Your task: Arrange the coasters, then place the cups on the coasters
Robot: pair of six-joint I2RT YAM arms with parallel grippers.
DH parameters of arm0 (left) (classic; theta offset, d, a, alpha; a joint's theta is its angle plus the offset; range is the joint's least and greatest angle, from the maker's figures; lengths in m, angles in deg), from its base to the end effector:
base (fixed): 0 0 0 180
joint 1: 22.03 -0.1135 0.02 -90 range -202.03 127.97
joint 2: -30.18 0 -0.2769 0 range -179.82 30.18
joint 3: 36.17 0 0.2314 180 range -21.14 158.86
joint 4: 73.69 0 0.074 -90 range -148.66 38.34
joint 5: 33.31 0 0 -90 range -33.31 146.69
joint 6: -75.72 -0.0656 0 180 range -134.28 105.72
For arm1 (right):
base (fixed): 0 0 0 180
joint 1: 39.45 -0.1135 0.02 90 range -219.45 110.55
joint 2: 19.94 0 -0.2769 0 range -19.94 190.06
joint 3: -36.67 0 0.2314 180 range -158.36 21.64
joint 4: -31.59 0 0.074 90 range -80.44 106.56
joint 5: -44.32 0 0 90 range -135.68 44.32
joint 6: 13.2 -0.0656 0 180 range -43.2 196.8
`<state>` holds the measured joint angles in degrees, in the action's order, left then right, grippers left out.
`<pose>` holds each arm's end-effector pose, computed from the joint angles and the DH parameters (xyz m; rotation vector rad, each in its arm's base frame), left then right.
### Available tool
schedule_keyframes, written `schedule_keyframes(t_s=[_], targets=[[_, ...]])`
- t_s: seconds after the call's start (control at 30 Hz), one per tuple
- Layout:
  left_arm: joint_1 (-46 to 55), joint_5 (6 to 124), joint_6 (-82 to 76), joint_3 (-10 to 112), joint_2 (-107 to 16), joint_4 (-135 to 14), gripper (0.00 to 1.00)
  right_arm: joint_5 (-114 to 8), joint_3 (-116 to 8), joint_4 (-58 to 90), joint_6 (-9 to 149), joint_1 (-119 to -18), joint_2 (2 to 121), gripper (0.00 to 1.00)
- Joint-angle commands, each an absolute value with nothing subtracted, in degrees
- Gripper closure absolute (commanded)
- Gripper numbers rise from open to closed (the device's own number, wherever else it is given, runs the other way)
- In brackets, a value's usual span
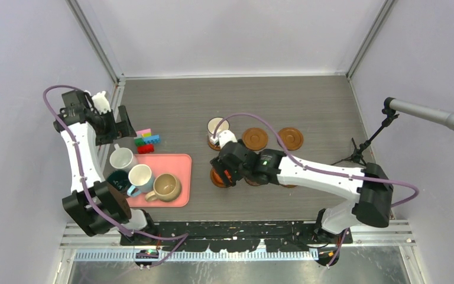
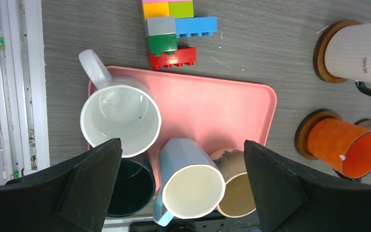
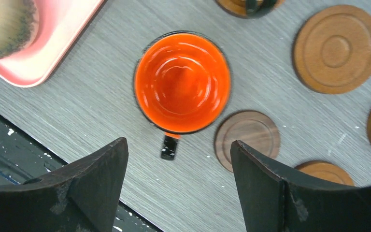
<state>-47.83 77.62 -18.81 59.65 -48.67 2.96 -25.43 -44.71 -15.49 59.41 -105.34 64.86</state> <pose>0.2407 0.0904 0.3359 -0.3421 2.5069 -0.2714 0.1482 0.2756 0.2709 -0.8420 2.2422 0.2512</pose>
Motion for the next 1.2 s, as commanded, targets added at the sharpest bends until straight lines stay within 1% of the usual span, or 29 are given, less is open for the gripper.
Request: schedule_keyframes(t_s=[0.0, 0.1, 0.2, 0.33, 0.47, 0.6, 0.73, 0.87, 1.0, 1.17], targets=[[-48.31, 74.76, -24.34, 60.82, -50.47, 5.52, 0.00, -30.64, -48.02, -19.88, 61.77, -100.18, 59.73, 0.18], [-48.93, 72.30, -24.06, 59.32, -52.03, 4.57, 0.00, -34.07, -49.72, -20.61, 62.71, -96.26, 58.98, 0.18], [-52.31, 72.00, -21.17, 58.92, -55.62, 3.95, 0.00, -38.01, -51.09, -20.65, 64.07, -93.40, 58.25, 0.18], [-55.38, 70.86, -19.27, 56.90, -58.08, 0.64, 0.00, -46.48, -51.83, -20.62, 66.26, -88.45, 57.76, 0.18], [-56.15, 69.01, -20.17, 54.85, -59.59, -1.41, 0.00, -53.69, -52.11, -20.62, 67.00, -84.80, 58.58, 0.17], [-57.35, 70.28, -21.59, 54.77, -61.69, -3.54, 0.00, -55.82, -53.95, -21.65, 66.78, -84.29, 60.87, 0.17], [-57.40, 74.07, -22.37, 57.21, -64.61, -4.73, 0.00, -56.93, -55.83, -22.36, 66.78, -84.26, 62.83, 0.17], [-57.17, 77.65, -22.25, 59.17, -66.23, -6.18, 0.03, -57.85, -56.41, -22.60, 66.45, -84.19, 63.93, 0.17], [-57.10, 80.64, -21.91, 61.91, -69.48, -5.04, 0.05, -58.24, -56.60, -23.02, 66.21, -84.21, 64.73, 0.17], [-55.38, 87.57, -24.56, 62.59, -71.50, -2.51, 0.06, -58.49, -56.43, -23.09, 66.32, -84.23, 64.88, 0.17]])
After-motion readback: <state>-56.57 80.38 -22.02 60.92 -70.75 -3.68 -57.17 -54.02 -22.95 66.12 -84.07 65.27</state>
